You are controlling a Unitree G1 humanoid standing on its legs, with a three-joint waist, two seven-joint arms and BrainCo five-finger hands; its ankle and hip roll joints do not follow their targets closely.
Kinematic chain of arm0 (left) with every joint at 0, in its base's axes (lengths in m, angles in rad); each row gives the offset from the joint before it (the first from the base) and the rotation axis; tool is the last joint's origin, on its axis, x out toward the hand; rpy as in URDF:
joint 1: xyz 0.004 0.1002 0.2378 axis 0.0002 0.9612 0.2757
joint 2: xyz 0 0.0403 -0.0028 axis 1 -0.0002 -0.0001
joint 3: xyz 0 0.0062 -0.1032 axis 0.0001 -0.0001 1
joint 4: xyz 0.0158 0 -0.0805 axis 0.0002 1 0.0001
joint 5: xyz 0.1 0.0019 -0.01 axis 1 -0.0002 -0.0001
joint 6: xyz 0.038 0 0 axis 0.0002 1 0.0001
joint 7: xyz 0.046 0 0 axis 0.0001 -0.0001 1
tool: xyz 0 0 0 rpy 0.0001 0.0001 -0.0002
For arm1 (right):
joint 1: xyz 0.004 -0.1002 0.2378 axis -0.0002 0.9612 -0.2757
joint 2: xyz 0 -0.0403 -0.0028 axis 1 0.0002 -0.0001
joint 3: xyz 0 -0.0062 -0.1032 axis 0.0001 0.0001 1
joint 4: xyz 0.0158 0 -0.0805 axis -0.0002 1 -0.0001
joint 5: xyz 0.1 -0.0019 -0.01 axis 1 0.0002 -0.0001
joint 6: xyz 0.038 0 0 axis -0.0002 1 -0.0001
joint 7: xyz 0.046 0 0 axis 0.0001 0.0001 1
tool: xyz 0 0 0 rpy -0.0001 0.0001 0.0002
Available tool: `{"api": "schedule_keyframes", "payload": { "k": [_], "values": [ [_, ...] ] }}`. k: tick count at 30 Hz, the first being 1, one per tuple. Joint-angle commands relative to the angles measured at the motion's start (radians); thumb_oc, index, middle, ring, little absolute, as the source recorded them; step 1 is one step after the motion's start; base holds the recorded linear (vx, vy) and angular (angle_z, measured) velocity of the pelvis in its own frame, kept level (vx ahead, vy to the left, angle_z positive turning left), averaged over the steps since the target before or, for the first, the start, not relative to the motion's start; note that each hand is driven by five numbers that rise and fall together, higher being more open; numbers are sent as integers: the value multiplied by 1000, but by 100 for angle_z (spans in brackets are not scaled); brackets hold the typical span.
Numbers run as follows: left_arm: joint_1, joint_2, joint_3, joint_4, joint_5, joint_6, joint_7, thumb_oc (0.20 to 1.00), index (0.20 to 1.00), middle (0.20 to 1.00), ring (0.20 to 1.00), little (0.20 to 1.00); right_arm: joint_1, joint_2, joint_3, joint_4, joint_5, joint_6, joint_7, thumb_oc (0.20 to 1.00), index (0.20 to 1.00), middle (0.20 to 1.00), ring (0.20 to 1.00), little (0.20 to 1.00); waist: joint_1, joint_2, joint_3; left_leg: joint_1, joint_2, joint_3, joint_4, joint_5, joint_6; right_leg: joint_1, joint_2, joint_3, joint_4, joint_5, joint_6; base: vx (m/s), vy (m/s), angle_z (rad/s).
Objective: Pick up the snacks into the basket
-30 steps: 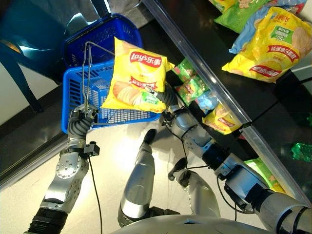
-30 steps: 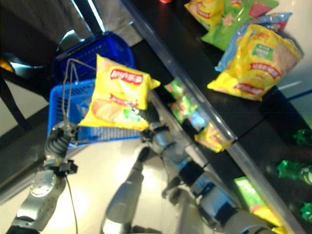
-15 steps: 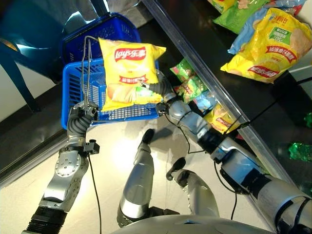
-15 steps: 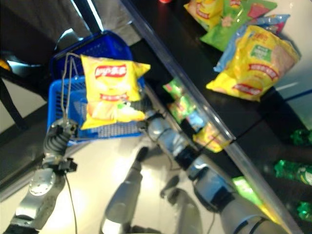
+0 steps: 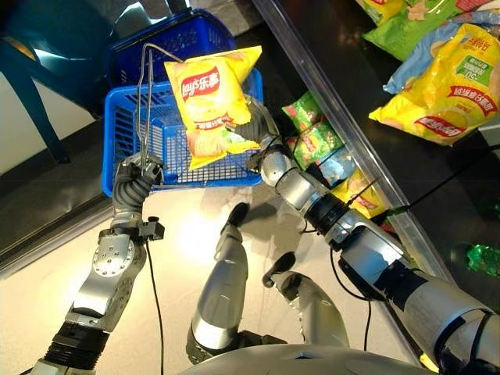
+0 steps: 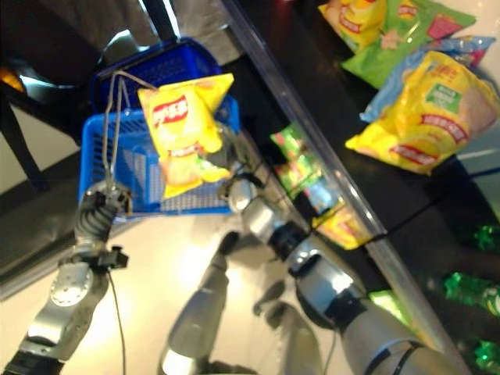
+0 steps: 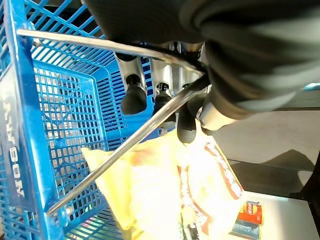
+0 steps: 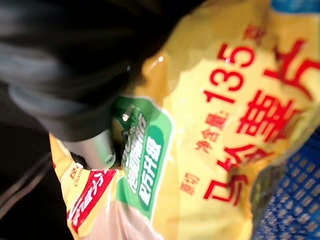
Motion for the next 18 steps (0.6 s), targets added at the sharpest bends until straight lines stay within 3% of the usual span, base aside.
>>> {"api": "schedule_keyframes", "payload": {
  "k": [1,6,8,9,11,12,13,15,16,18],
  "values": [
    [-73,6,11,-214,37,-167,2,200,200,200,200,200,-93,52,-24,26,-38,-16,-7,200,200,200,200,200,17,28,-18,2,-58,34,16,-24,88,14,-13,28,-103,180,59,21,7,7],
    [-77,6,7,-210,25,-165,-7,200,200,200,200,200,-145,78,19,124,-82,3,39,200,200,200,200,200,29,27,-15,-1,-63,29,15,-24,89,14,-17,24,-103,183,61,16,5,4],
    [-76,10,8,-214,23,-167,-11,200,200,200,200,200,-164,71,56,151,-155,11,52,200,200,200,200,200,34,27,-14,-3,-64,27,14,-25,88,14,-19,24,-104,183,63,62,-4,6],
    [-76,11,9,-216,22,-166,-18,200,200,200,200,200,-175,82,98,194,-218,24,92,200,200,200,200,200,37,24,-18,6,-65,25,13,-51,85,20,-17,33,-100,161,72,13,12,10],
    [-76,11,9,-217,22,-166,-18,200,200,200,200,200,-177,83,97,196,-220,24,92,200,200,200,200,200,38,29,-14,-6,-67,27,15,-25,87,13,-19,21,-104,183,64,-32,25,9],
    [-80,18,10,-220,16,-159,-42,200,200,200,200,200,-195,91,170,237,-330,28,164,200,200,200,200,200,49,29,-13,-8,-69,22,13,-27,86,13,-20,19,-106,182,66,96,-37,8],
    [-79,17,11,-219,16,-159,-42,200,200,200,200,200,-195,91,171,237,-330,28,164,200,200,200,200,200,46,25,-17,2,-67,19,11,-52,84,20,-18,30,-103,162,74,114,-33,5],
    [-79,20,13,-217,15,-158,-62,200,200,200,200,200,-196,79,217,231,-399,13,202,200,200,200,200,200,53,28,-14,-8,-71,21,12,-27,85,14,-22,17,-107,184,67,22,6,6],
    [-79,20,14,-216,18,-157,-68,200,200,200,200,200,-197,80,225,234,-418,10,213,200,200,200,200,200,54,23,-17,4,-70,17,9,-54,83,21,-19,28,-103,162,76,19,-4,11],
    [-81,22,13,-215,17,-157,-76,200,200,200,200,200,-199,67,251,224,-471,-4,225,200,200,200,200,200,59,22,-18,3,-70,14,6,-53,82,21,-21,25,-106,162,78,64,-26,12]
  ]
}}
